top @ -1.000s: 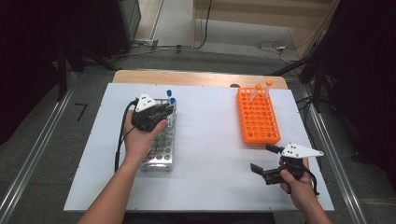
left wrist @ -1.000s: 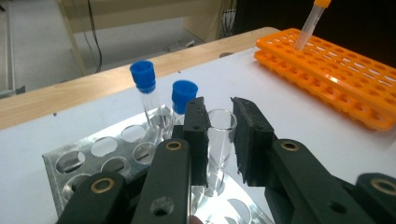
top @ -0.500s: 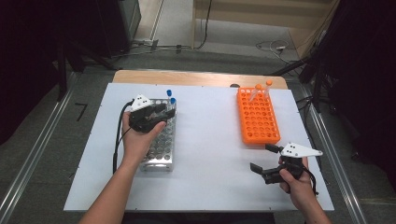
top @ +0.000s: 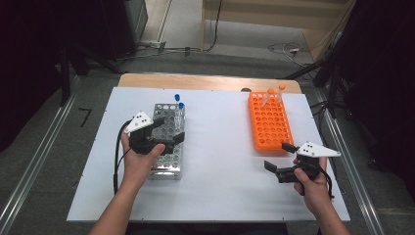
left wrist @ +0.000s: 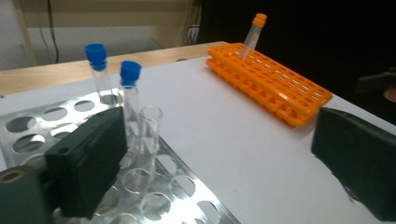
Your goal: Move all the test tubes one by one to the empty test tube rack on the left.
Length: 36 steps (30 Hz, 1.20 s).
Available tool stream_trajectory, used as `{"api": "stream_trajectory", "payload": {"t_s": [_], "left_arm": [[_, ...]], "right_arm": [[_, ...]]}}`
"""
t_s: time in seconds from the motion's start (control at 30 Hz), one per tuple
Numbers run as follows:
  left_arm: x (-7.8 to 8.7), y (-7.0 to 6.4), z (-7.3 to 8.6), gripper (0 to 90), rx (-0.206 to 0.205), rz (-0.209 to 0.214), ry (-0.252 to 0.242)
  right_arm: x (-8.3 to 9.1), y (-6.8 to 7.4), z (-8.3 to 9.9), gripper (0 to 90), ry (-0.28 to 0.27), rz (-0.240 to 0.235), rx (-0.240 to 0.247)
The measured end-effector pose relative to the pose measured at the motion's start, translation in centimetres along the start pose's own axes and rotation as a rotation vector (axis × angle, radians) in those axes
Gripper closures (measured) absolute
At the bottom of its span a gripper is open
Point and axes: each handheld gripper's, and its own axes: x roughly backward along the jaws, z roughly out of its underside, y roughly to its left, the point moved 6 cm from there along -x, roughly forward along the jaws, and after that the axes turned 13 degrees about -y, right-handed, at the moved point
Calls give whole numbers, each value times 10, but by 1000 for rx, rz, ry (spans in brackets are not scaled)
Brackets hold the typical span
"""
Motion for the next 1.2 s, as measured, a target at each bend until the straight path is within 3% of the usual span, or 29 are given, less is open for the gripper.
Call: {"api": "stream_trajectory", "payload": {"t_s": [0.13,0.3,0.63,0.97,1.2], "left_arm": [[4,-4,3,0,15,-18,-9],[4,-7,5,0,25,-4,-23],[4,-7,11,0,19,3,-14],[4,-7,12,0,20,8,-14],[4,-7,13,0,24,11,-17]], "right_arm": [[-4,-12,-8,0,-15,26,-9],[-11,-27,-18,0,-22,54,4],[-29,-66,-38,0,-46,122,-25],[-45,-108,-55,0,-43,188,-59],[-64,-132,-54,26,-21,226,-79]]}}
